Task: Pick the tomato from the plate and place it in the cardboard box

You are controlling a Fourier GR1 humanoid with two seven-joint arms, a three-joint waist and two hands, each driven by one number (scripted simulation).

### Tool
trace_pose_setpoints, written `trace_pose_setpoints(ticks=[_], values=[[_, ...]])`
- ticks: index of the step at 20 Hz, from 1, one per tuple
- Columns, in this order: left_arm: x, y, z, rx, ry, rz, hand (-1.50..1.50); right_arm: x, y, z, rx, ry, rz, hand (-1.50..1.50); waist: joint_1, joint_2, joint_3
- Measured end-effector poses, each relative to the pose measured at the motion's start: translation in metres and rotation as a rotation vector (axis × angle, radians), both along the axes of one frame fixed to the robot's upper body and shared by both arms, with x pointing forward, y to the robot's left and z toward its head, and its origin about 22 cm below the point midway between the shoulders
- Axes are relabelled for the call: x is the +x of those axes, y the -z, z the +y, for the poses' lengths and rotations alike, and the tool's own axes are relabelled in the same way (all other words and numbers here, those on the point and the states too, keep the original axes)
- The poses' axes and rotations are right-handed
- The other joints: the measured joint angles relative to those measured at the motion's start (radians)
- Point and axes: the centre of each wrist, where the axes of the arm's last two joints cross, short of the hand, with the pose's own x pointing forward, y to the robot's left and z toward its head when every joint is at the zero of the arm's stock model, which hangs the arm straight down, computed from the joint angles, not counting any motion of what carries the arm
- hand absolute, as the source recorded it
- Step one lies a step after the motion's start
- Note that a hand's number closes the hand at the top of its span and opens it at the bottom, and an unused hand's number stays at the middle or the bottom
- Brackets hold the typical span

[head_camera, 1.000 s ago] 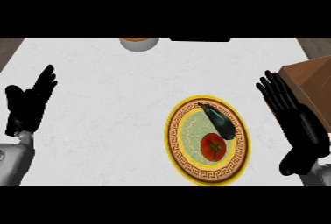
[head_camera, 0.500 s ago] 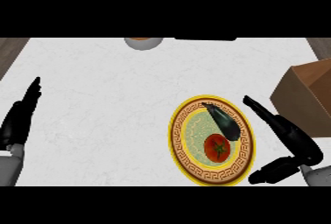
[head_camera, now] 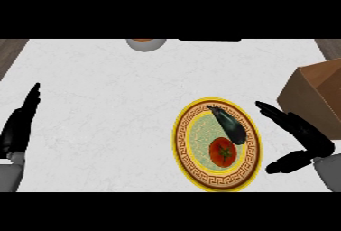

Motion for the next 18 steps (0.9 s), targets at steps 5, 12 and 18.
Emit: trace_pose_setpoints(ticks=[5, 12, 18], values=[[-0.006, 0.000, 0.002, 0.010, -0.007, 0.001, 0.00, 0.014, -0.027, 0.001, -0.245, -0.062, -0.076, -1.50, -0.007, -0.005, -0.002], [-0.009, 0.002, -0.001, 0.015, -0.019, 0.002, 0.00, 0.028, -0.056, 0.039, -0.550, -0.098, -0.092, -1.50, -0.015, -0.006, -0.003], [-0.013, 0.002, 0.000, 0.012, -0.018, 0.000, 0.00, 0.025, -0.058, 0.080, -0.688, -0.119, -0.056, -1.50, -0.017, -0.006, -0.002]])
